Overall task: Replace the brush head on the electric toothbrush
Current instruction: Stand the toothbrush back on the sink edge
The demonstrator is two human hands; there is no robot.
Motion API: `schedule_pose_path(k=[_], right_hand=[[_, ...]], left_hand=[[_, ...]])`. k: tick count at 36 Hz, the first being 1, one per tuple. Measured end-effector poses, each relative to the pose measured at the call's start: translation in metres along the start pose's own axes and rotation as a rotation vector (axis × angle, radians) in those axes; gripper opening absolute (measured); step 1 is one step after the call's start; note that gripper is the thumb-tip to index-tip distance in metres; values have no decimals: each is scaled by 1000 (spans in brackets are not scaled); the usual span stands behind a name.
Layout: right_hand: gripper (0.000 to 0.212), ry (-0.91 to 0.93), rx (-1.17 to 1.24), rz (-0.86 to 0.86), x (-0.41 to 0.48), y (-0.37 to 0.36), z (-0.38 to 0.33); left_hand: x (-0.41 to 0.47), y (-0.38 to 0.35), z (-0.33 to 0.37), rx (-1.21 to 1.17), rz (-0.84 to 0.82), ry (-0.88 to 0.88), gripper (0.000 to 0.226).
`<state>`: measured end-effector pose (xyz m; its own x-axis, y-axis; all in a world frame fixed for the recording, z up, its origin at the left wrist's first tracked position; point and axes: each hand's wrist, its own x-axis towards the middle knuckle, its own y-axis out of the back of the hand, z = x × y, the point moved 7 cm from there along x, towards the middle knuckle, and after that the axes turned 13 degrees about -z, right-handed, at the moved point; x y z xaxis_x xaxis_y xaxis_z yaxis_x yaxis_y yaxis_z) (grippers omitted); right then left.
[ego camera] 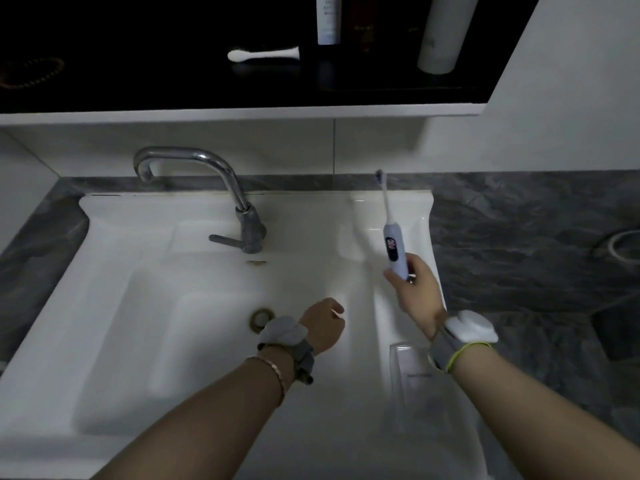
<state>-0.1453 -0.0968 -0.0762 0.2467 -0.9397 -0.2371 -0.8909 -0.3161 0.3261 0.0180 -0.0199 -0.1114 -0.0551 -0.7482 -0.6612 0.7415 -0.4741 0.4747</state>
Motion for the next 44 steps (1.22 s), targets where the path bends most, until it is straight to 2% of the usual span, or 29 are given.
schedule_pose_path(k=[7, 15, 22, 26, 34, 39, 42, 44], right_hand=[[14, -103, -32, 35, -7, 9, 20], [19, -213, -146, -35, -14, 8, 36], [7, -201, -226, -98, -13, 4, 37], [7, -198, -210, -83, -15, 4, 38], [20, -246, -236, -95, -16, 4, 42], [52, -327, -387, -135, -31, 16, 52], [56, -355, -451, -190, -42, 21, 58], [52, -369, -468, -161, -51, 32, 64]], left_hand=[[5, -1, -4, -204, -47, 15, 27], [5, -1, -6, -218, -51, 24, 27], [1, 4, -9, -227, -30, 16, 27], [-3, 3, -11, -209, -38, 13, 27], [-5, -12, -6, -144, -73, 14, 27], [1, -28, 4, -83, -91, -8, 27], [8, -41, 10, 67, -87, -31, 30], [14, -64, 22, 179, -155, -78, 44]])
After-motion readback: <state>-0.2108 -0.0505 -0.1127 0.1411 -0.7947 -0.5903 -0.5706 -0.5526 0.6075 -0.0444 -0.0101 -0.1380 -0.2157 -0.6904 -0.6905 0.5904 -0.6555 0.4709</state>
